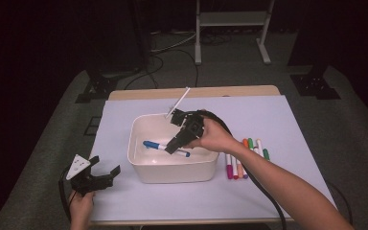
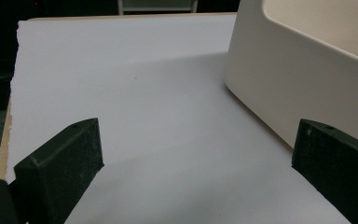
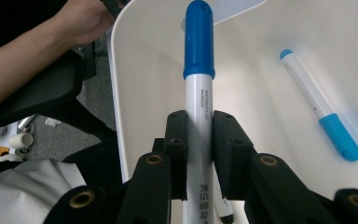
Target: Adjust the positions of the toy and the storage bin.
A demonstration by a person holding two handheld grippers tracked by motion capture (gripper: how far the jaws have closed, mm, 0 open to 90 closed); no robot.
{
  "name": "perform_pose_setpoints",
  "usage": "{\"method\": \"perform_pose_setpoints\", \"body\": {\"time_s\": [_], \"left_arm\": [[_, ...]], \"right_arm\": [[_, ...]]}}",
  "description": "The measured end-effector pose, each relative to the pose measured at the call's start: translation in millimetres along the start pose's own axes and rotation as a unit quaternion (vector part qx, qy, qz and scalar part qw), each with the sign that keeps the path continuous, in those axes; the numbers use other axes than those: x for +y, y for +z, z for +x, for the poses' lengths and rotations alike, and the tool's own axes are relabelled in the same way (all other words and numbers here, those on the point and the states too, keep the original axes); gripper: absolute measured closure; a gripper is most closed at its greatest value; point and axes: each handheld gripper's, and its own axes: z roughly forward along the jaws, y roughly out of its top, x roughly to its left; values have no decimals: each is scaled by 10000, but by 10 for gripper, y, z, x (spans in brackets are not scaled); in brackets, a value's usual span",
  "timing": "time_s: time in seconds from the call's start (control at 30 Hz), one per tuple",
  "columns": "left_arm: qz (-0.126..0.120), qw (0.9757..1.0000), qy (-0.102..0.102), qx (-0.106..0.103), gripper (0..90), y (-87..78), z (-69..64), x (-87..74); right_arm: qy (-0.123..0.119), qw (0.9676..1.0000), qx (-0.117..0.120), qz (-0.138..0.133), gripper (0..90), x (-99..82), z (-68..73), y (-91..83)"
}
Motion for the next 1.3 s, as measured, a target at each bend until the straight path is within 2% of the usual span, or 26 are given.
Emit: {"method": "perform_pose_setpoints", "body": {"time_s": [0.17, 0.47, 0.83, 0.9, 1.1, 1.3], "left_arm": [[-10, 10000, 12, -3, 6, -1, -1, -1], [-13, 10000, 15, -6, 6, -1, 0, -1], [-14, 10000, 11, -11, 5, -2, 0, -1], [-11, 10000, 6, -13, 6, -2, 1, -1], [-16, 10000, 2, -10, 6, -1, 1, -1], [-13, 10000, 0, -6, 5, -1, 1, -1]], "right_arm": [[-9, 9997, 99, 230, 756, 16, -32, 160], [-59, 9986, 79, 526, 755, 28, -83, 332], [-192, 9949, -19, 995, 749, 22, -76, 531], [-180, 9941, -76, 1068, 722, 23, -70, 548], [-167, 9947, -140, 1002, 688, 21, -68, 501], [-243, 9972, -180, 683, 661, -14, -7, 277]]}}
